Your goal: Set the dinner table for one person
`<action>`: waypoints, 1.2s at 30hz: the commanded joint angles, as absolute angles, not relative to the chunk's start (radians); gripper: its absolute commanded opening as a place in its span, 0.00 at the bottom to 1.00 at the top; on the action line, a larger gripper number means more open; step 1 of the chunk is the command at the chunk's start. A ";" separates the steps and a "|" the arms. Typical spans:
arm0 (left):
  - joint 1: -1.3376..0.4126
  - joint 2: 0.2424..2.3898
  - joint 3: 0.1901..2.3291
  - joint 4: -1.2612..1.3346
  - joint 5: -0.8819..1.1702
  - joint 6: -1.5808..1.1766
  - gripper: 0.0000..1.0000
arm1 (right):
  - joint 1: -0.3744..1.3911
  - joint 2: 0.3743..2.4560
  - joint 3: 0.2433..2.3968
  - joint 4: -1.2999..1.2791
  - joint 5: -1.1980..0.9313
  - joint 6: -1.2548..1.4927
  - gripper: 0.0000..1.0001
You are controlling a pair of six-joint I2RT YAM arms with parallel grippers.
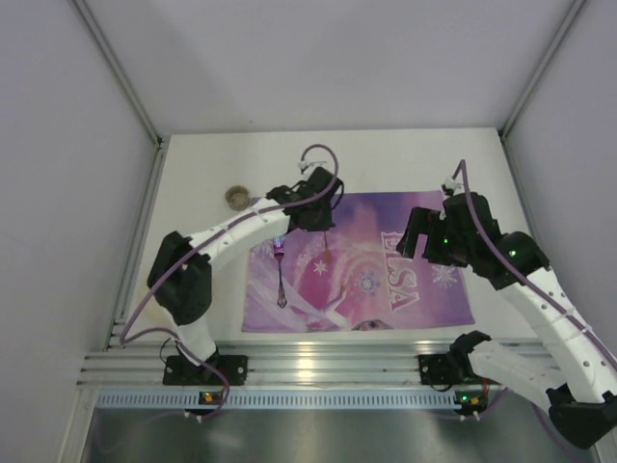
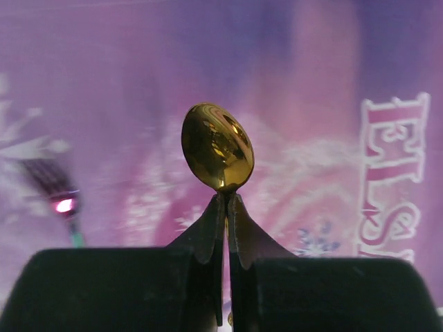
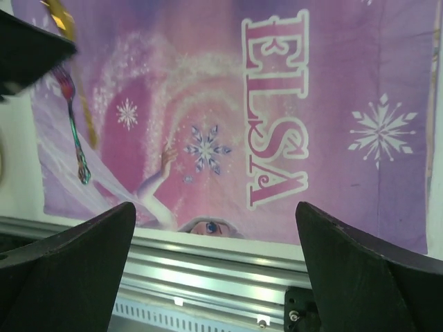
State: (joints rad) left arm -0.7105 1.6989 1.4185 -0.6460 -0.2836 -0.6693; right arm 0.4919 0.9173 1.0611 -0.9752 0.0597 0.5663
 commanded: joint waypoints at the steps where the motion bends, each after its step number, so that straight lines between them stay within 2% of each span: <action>1: -0.831 1.847 1.558 -0.523 -0.197 -0.770 0.00 | 0.476 0.891 1.172 -1.091 0.204 0.644 1.00; 6: -0.952 2.083 1.721 -0.393 -0.105 -0.833 0.00 | 0.477 0.835 1.239 -1.176 0.288 0.698 1.00; 10: -0.991 2.192 1.801 -0.286 -0.054 -0.908 0.00 | 0.474 0.781 1.258 -1.226 0.337 0.729 1.00; 16: -1.040 2.351 1.974 -0.269 -0.029 -0.897 0.00 | 0.474 0.721 1.236 -1.281 0.351 0.745 1.00; 26: -1.051 2.436 2.045 -0.310 -0.055 -0.959 0.01 | 0.474 0.666 1.195 -1.321 0.336 0.753 1.00; 28: -1.049 2.434 2.034 -0.314 -0.066 -0.977 0.07 | 0.474 0.664 1.186 -1.322 0.333 0.752 1.00; 29: -1.049 2.431 2.030 -0.311 -0.067 -0.983 0.16 | 0.474 0.664 1.183 -1.321 0.331 0.750 1.00; 31: -1.049 2.424 2.020 -0.308 -0.077 -0.997 0.23 | 0.472 0.666 1.178 -1.316 0.328 0.746 1.00; 32: -1.051 2.419 2.019 -0.305 -0.078 -0.997 0.31 | 0.474 0.672 1.177 -1.312 0.328 0.744 1.00; 36: -1.051 2.379 2.008 -0.298 -0.087 -1.000 0.45 | 0.474 0.678 1.167 -1.290 0.318 0.730 1.00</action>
